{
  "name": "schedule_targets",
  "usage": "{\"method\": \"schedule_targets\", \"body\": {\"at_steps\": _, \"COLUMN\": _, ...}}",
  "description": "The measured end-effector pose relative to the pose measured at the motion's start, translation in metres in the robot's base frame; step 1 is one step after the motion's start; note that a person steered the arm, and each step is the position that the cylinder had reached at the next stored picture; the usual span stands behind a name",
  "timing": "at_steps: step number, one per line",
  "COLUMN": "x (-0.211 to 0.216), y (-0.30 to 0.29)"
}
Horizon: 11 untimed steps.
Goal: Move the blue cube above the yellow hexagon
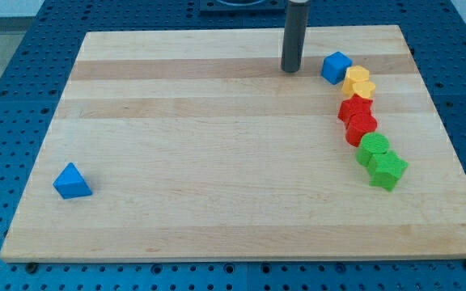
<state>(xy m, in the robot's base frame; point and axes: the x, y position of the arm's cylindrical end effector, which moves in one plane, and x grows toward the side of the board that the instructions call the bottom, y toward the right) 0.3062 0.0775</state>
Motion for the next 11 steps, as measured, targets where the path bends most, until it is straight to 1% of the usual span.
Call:
{"method": "schedule_targets", "body": {"at_steps": 1, "x": 0.013, "y": 0.0}}
{"method": "schedule_targets", "body": {"at_steps": 3, "x": -0.015, "y": 0.008}}
{"method": "schedule_targets", "body": {"at_steps": 6, "x": -0.034, "y": 0.065}}
{"method": "schedule_targets", "body": {"at_steps": 8, "x": -0.039, "y": 0.089}}
{"method": "schedule_targets", "body": {"at_steps": 9, "x": -0.039, "y": 0.053}}
{"method": "schedule_targets", "body": {"at_steps": 10, "x": -0.008, "y": -0.015}}
{"method": "schedule_targets", "body": {"at_steps": 11, "x": 0.012, "y": -0.024}}
